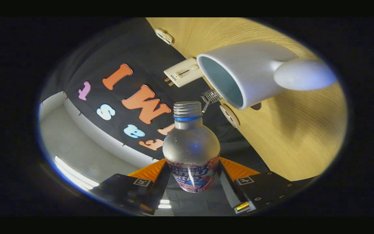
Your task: Take the bottle from table, then pour the juice into the cup, finally place the bottle on the coaster
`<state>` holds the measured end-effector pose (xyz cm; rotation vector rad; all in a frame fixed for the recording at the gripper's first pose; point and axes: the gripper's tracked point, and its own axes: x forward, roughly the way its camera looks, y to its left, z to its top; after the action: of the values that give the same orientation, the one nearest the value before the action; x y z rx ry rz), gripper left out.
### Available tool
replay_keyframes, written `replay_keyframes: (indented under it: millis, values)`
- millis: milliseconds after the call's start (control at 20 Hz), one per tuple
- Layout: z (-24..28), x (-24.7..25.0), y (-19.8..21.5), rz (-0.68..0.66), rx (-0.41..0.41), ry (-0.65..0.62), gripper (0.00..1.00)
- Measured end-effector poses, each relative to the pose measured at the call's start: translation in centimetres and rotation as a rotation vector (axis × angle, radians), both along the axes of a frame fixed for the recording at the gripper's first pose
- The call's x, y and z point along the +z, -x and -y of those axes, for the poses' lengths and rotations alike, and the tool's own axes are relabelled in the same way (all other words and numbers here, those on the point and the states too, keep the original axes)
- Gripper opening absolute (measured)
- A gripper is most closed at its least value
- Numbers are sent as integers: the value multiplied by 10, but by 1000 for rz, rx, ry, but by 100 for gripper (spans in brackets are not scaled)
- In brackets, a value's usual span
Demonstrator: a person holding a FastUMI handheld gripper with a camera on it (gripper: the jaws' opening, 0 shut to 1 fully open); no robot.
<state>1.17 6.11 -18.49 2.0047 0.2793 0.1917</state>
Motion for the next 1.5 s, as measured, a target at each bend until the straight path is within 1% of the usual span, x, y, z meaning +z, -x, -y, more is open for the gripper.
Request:
replay_keyframes:
  millis: [50,150,350,450,650,850,950,1050,1200,1350,1500]
  values:
    - [-5,-5,1,-19,13,45,79]
    - [-10,-17,2,-52,37,175,79]
    - [-10,-40,0,-96,73,526,79]
    - [-8,-45,-2,-97,97,681,79]
    - [-7,-46,-7,-75,130,952,79]
    - [10,-44,-18,-53,117,1244,79]
    - [13,-38,-27,-41,110,1338,79]
    - [12,-36,-36,-29,122,1427,79]
    - [17,-24,-54,-14,93,1561,80]
    - [25,-23,-74,-33,72,1699,80]
    - [29,-33,-93,-72,72,1790,80]
